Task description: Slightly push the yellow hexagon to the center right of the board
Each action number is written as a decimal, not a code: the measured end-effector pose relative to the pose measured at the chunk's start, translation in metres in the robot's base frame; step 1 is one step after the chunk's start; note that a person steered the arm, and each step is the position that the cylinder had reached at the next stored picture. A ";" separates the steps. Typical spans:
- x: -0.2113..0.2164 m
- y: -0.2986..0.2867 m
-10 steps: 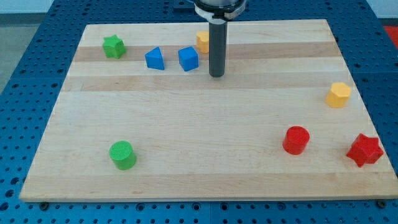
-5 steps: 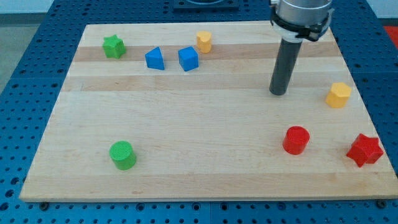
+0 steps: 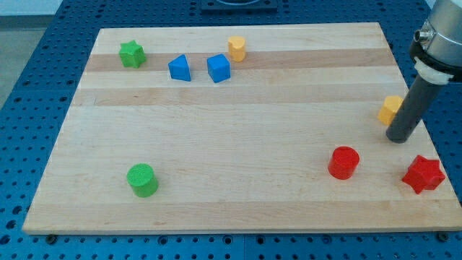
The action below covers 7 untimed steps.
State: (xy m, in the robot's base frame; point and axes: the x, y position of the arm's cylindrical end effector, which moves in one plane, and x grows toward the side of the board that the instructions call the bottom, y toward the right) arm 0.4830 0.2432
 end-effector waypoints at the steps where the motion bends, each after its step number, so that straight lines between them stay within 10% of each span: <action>1: -0.031 -0.008; 7: -0.027 0.015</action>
State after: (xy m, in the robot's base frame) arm 0.4557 0.2579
